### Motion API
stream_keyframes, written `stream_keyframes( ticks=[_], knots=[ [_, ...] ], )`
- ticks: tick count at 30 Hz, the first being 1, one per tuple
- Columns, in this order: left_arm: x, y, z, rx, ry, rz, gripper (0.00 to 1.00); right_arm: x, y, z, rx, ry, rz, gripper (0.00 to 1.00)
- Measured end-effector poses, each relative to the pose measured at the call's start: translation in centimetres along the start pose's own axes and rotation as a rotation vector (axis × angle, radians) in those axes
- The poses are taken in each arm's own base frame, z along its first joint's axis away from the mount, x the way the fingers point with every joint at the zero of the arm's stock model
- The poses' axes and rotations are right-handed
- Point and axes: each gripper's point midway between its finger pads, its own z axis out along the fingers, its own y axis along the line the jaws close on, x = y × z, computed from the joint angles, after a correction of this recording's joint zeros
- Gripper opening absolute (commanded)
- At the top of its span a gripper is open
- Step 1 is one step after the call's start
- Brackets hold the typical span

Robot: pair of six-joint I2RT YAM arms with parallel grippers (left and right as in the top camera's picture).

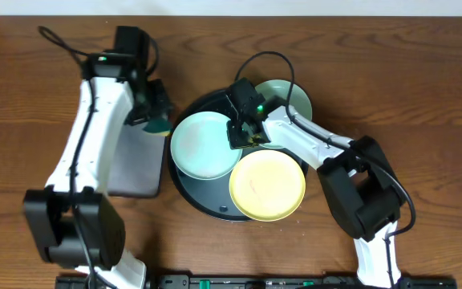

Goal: Clean dirty plates on tray and stack at the side
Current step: 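Scrub the held green plate with the sponge in the left gripper, then lift the green plate with right gripper and carry it to the right side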

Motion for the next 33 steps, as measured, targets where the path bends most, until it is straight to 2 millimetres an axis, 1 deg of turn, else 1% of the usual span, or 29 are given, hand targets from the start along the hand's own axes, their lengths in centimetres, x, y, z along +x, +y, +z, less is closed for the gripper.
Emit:
stream_keyframes(
  ticks=[2, 6, 9, 11, 14, 18, 20, 25, 27, 31, 33],
  knots=[
    [-0.1, 1.1, -0.3, -0.009, 0.003, -0.019, 0.08, 0.2, -0.1, -0.3, 0.011, 0.017, -0.023, 0.01],
    [-0.8, 2.9, -0.3, -0.024, 0.001, -0.059, 0.08, 0.5, -0.2, -1.0, 0.042, 0.037, -0.075, 0.01],
    [-0.9, 3.6, -0.3, -0.032, 0.002, -0.067, 0.08, 0.6, -0.3, -1.8, 0.072, 0.033, -0.115, 0.01],
    [-1.0, 3.8, -0.3, -0.034, 0.001, -0.066, 0.08, 0.5, -0.1, -2.8, 0.097, 0.010, -0.143, 0.01],
    [-1.0, 3.8, -0.3, -0.036, 0.001, -0.062, 0.08, -0.2, 0.4, -5.2, 0.140, -0.057, -0.186, 0.01],
    [-0.9, 3.8, -0.3, -0.036, 0.002, -0.062, 0.08, -1.7, 0.6, -9.4, 0.227, -0.191, -0.239, 0.01],
    [-0.9, 3.8, -0.3, -0.037, 0.003, -0.058, 0.08, -2.2, 0.6, -11.2, 0.269, -0.244, -0.257, 0.01],
    [-0.9, 3.8, -0.3, -0.038, 0.006, -0.040, 0.08, -2.8, 0.5, -15.2, 0.399, -0.365, -0.298, 0.01],
    [-0.8, 3.8, -0.3, -0.038, 0.008, -0.039, 0.08, -3.0, 0.6, -16.4, 0.436, -0.405, -0.306, 0.01],
    [-0.8, 3.8, -0.3, -0.038, 0.008, -0.036, 0.08, -3.6, 1.4, -19.9, 0.557, -0.543, -0.340, 0.01],
    [-0.8, 3.8, -0.3, -0.038, 0.008, -0.036, 0.08, -3.8, 2.1, -21.2, 0.623, -0.598, -0.378, 0.01]
  ],
)
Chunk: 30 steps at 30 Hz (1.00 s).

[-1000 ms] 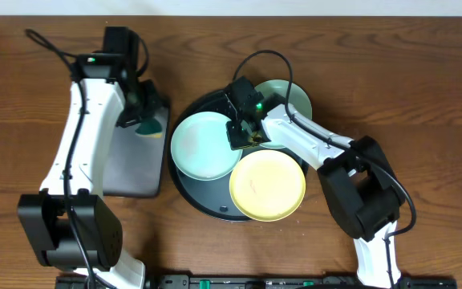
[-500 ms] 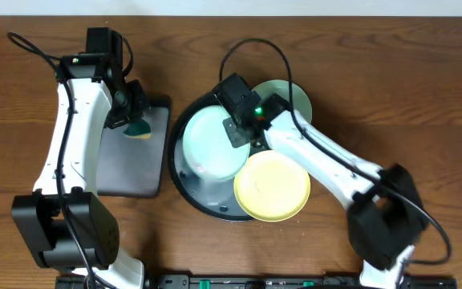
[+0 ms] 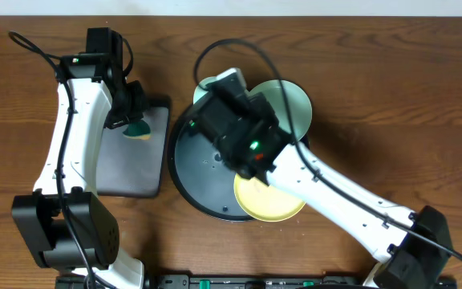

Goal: Clean dirty plates on tray and stack at the side
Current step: 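Lift the green plate with right gripper and carry it to the right side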

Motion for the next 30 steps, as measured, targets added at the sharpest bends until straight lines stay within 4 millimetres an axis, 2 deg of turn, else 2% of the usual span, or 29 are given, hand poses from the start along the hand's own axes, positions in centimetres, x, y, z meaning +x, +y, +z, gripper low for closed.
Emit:
stream_keyframes(
  ticks=[4, 10, 13, 21, 30],
  knots=[
    [0.0, 0.0, 0.0, 0.000, 0.000, 0.000, 0.08, -1.2, -0.2, -2.3, 0.131, -0.086, -0.104, 0.01],
    [0.0, 0.0, 0.0, 0.000, 0.001, 0.000, 0.08, -3.2, -0.6, -5.8, 0.295, -0.208, -0.114, 0.01],
    [0.0, 0.0, 0.0, 0.000, 0.000, 0.000, 0.07, -3.9, -1.3, -6.8, 0.367, -0.241, -0.114, 0.01],
    [0.0, 0.0, 0.0, 0.000, 0.000, 0.000, 0.08, -4.7, -1.8, -8.2, 0.438, -0.270, -0.136, 0.01],
    [0.0, 0.0, 0.0, 0.000, 0.000, 0.004, 0.08, -4.7, -1.7, -8.3, 0.440, -0.269, -0.150, 0.01]
  ],
)
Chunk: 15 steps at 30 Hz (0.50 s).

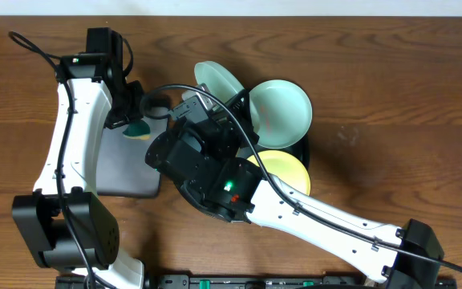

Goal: Clean dirty plates on tray and stack at the side
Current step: 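Lift the green plate with right gripper and carry it to the right side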

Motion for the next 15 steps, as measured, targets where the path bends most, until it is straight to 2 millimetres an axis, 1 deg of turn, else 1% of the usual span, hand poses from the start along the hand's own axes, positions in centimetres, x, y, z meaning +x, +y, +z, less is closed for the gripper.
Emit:
stream_keyframes(
  ticks=[4, 6, 8, 9, 12, 15],
  knots=[
    [0.0, 0.0, 0.0, 0.000, 0.000, 0.007, 0.08, 0.5, 0.8, 0.0, -0.047, 0.007, -0.029, 0.01],
    [0.0, 0.0, 0.0, 0.000, 0.000, 0.008, 0.08, 1.2, 1.7, 0.1, -0.103, 0.025, -0.051, 0.01],
    [0.0, 0.0, 0.0, 0.000, 0.000, 0.010, 0.08, 2.5, 3.2, 0.3, -0.204, 0.066, -0.047, 0.01],
    [0.0, 0.0, 0.0, 0.000, 0.000, 0.011, 0.08, 3.3, 4.2, 0.6, -0.270, 0.101, -0.027, 0.01],
    [0.0, 0.0, 0.0, 0.000, 0.000, 0.011, 0.08, 5.1, 6.1, 1.4, -0.418, 0.200, 0.051, 0.01],
    [0.0, 0.0, 0.0, 0.000, 0.000, 0.011, 0.08, 6.5, 7.6, 2.5, -0.555, 0.306, 0.147, 0.01]
  ],
)
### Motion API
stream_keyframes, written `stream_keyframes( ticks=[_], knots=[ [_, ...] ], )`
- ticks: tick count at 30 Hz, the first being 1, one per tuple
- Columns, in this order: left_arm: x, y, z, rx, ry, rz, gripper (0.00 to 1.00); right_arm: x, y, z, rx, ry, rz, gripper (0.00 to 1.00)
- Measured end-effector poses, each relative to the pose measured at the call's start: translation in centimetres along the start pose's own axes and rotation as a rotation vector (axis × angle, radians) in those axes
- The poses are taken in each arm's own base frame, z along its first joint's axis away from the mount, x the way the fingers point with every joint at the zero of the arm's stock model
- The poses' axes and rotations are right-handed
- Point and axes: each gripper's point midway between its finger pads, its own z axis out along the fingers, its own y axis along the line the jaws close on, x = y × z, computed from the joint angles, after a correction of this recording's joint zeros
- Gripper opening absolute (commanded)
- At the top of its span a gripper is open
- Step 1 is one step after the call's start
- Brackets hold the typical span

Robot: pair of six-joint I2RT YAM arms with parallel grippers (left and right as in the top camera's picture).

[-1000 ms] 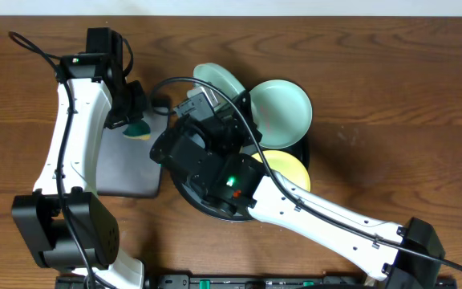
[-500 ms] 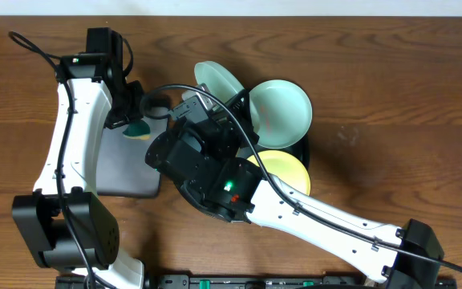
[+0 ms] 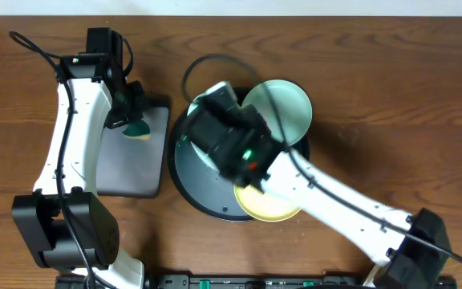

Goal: Clean dirty plates on tray and stack at the side
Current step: 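Lift the green plate with right gripper and carry it to the right side, then lower the green plate onto the table and open the right gripper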

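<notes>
My right arm is raised close under the overhead camera, and its wrist [image 3: 227, 136] covers the middle of the round black tray [image 3: 195, 189]. Its fingers are hidden beneath it. Only a thin pale green sliver [image 3: 184, 138] shows at the wrist's left side; I cannot tell whether it is a plate. A mint green dish [image 3: 287, 108] lies at the tray's back right. A yellow plate [image 3: 271, 207] at the front is half covered by the arm. My left gripper [image 3: 131, 120] is shut on a green and yellow sponge [image 3: 139, 132] over the grey mat [image 3: 131, 164].
The grey mat lies just left of the tray on the brown wooden table [image 3: 391, 96]. The right arm's cable [image 3: 203, 63] loops above the tray's back edge. The left arm's links run down the left side of the table.
The right wrist has moved from the tray's front left to its middle. The pale green plate, which stood tilted at the tray's back left, is out of sight. The left arm is unchanged.
First the pale green plate lay flat on the tray's left with my right gripper at its edge, and the left gripper held the sponge by the tray. Then the left was over the mat and the plate's spot bare. Later the plate stood tilted; now it is hidden.
</notes>
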Motion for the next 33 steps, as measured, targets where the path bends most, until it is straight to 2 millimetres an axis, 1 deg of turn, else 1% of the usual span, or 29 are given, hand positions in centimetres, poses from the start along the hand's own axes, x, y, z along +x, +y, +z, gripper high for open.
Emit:
stream_keyframes(
  ticks=[3, 5, 8, 9, 11, 13, 15, 18, 19, 20, 21, 22, 24, 26, 28, 29, 31, 33],
  knots=[
    [0.0, 0.0, 0.0, 0.000, 0.000, 0.000, 0.08, 0.8, -0.4, 2.0, -0.130, 0.086, 0.101, 0.01],
    [0.0, 0.0, 0.0, 0.000, 0.000, 0.000, 0.08, 1.3, -1.2, 3.5, -0.244, 0.154, 0.191, 0.01],
    [0.0, 0.0, 0.0, 0.000, 0.000, 0.000, 0.08, 1.3, -1.6, 4.3, -0.361, 0.188, 0.261, 0.01],
    [0.0, 0.0, 0.0, 0.000, 0.000, 0.000, 0.08, 1.3, -2.0, 4.7, -0.398, 0.201, 0.289, 0.01],
    [0.0, 0.0, 0.0, 0.000, 0.000, 0.000, 0.08, 1.4, -3.5, 5.3, -0.450, 0.218, 0.347, 0.01],
    [0.0, 0.0, 0.0, 0.000, 0.000, 0.000, 0.08, 1.3, -5.9, 5.7, -0.478, 0.216, 0.414, 0.01],
    [0.0, 0.0, 0.0, 0.000, 0.000, 0.000, 0.08, 1.1, -8.7, 5.6, -0.484, 0.201, 0.479, 0.01],
    [0.0, 0.0, 0.0, 0.000, 0.000, 0.000, 0.08, 1.5, -14.1, 4.4, -0.456, 0.167, 0.585, 0.01],
    [0.0, 0.0, 0.0, 0.000, 0.000, 0.000, 0.08, 1.7, -15.5, 3.9, -0.443, 0.156, 0.611, 0.01],
    [0.0, 0.0, 0.0, 0.000, 0.000, 0.000, 0.08, 2.1, -17.9, 3.2, -0.415, 0.140, 0.654, 0.01],
    [0.0, 0.0, 0.0, 0.000, 0.000, 0.000, 0.08, 2.4, -19.3, 2.7, -0.395, 0.129, 0.679, 0.01],
    [0.0, 0.0, 0.0, 0.000, 0.000, 0.000, 0.08, 3.0, -21.2, 2.1, -0.363, 0.116, 0.714, 0.01],
    [0.0, 0.0, 0.0, 0.000, 0.000, 0.000, 0.08, 4.7, -24.7, 1.2, -0.289, 0.119, 0.782, 0.01],
    [0.0, 0.0, 0.0, 0.000, 0.000, 0.000, 0.08, 6.8, -27.6, 0.8, -0.210, 0.144, 0.841, 0.01],
    [0.0, 0.0, 0.0, 0.000, 0.000, 0.000, 0.08, 8.9, -30.1, 0.9, -0.135, 0.171, 0.891, 0.01],
    [0.0, 0.0, 0.0, 0.000, 0.000, 0.000, 0.08, 9.6, -30.8, 1.0, -0.111, 0.180, 0.908, 0.01],
    [0.0, 0.0, 0.0, 0.000, 0.000, 0.000, 0.08, 11.8, -32.0, 1.6, -0.059, 0.217, 0.944, 0.01],
    [0.0, 0.0, 0.0, 0.000, 0.000, 0.000, 0.08, 13.6, -32.3, 2.4, -0.029, 0.249, 0.961, 0.01]
  ],
)
